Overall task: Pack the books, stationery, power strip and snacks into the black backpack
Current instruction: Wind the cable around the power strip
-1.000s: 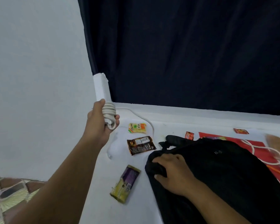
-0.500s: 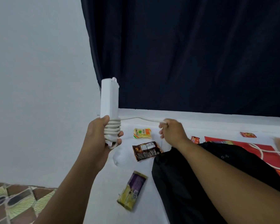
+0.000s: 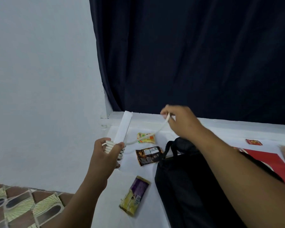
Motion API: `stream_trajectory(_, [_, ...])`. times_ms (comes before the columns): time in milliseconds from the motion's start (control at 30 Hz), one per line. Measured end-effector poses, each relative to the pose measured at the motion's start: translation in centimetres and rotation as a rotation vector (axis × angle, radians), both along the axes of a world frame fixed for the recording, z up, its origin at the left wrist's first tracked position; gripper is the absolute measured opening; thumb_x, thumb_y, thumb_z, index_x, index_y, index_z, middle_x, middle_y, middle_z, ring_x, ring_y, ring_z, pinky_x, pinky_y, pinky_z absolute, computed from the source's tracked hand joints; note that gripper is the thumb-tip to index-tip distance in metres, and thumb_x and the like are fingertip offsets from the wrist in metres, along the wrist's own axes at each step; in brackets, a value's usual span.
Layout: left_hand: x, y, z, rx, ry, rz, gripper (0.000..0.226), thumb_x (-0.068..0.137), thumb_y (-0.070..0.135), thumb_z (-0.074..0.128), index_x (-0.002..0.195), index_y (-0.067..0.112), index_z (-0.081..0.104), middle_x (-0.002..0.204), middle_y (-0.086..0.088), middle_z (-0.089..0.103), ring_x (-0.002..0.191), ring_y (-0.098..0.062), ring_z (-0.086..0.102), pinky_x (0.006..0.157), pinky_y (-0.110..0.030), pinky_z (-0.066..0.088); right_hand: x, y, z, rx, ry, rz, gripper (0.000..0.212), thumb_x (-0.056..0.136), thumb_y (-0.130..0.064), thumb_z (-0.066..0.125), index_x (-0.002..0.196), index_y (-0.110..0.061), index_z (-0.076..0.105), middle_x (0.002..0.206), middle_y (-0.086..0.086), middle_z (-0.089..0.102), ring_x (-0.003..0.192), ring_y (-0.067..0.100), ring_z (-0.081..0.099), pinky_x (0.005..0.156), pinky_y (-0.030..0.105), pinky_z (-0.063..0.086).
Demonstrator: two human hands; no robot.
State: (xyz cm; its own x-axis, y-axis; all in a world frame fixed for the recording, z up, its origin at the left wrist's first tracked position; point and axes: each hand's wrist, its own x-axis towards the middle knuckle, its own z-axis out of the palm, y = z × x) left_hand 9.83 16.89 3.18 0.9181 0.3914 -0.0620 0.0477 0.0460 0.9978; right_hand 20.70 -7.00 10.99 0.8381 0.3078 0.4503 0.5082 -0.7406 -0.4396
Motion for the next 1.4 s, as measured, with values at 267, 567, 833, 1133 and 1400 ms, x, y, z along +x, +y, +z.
stream_trajectory(267, [-2.2, -0.3, -3.3, 0.000, 0.023, 0.085, 0.039, 0.087, 0.025, 0.077, 0.115, 0.024, 0.051, 0.096, -0.014, 0.063, 0.071, -0.022, 0.058, 0.058, -0.035, 0.054, -5.3, -2.5, -14.0, -0.208, 0.320, -0.087, 0.035, 0.093, -0.021, 0.065, 0.125, -0.035, 0.066, 0.115, -0.006, 0.049, 0.117, 0.019, 0.048, 0.099, 0.035, 0.044])
stream_trajectory(567, [-3.4, -1.3, -3.4, -0.009, -0.031, 0.039, 0.037, 0.085, 0.026, 0.078, 0.110, 0.030, 0.051, 0.098, -0.008, 0.064, 0.076, -0.021, 0.060, 0.059, -0.032, 0.053, -7.6, 2.6, -13.0, -0.138, 0.265, 0.244, 0.059, 0.095, -0.040, 0.059, 0.149, -0.035, 0.035, 0.139, -0.028, 0.030, 0.133, -0.006, 0.019, 0.116, 0.016, 0.002])
stream_trajectory(833, [-5.3, 0.1, -2.9, -0.005, -0.074, 0.066, 0.032, 0.087, 0.019, 0.075, 0.110, 0.026, 0.055, 0.098, -0.014, 0.064, 0.073, -0.022, 0.059, 0.058, -0.032, 0.054, -6.7, 2.5, -17.4, -0.074, 0.142, 0.168, 0.012, 0.086, -0.038, 0.060, 0.096, -0.032, 0.062, 0.102, -0.019, 0.043, 0.102, 0.003, 0.047, 0.092, 0.024, 0.043])
stream_trajectory(1133, [-4.9, 2.1, 0.2, -0.061, -0.219, 0.106, 0.022, 0.094, 0.018, 0.064, 0.113, 0.020, 0.053, 0.101, -0.018, 0.063, 0.081, -0.032, 0.062, 0.064, -0.043, 0.055, 2.8, -1.6, -12.3, 0.063, 0.398, -0.151, 0.039, 0.101, -0.015, 0.047, 0.139, -0.018, 0.050, 0.146, 0.000, 0.046, 0.134, 0.018, 0.043, 0.107, 0.025, 0.033])
stream_trajectory(1400, [-2.1, 1.9, -0.6, 0.013, -0.141, 0.120, 0.030, 0.087, 0.022, 0.072, 0.110, 0.024, 0.052, 0.100, -0.016, 0.062, 0.082, -0.034, 0.062, 0.066, -0.045, 0.057, 8.5, -6.3, -14.6, -0.196, 0.578, -0.383, 0.032, 0.105, -0.031, 0.038, 0.129, -0.019, 0.056, 0.129, 0.011, 0.061, 0.112, 0.029, 0.057, 0.088, 0.034, 0.045])
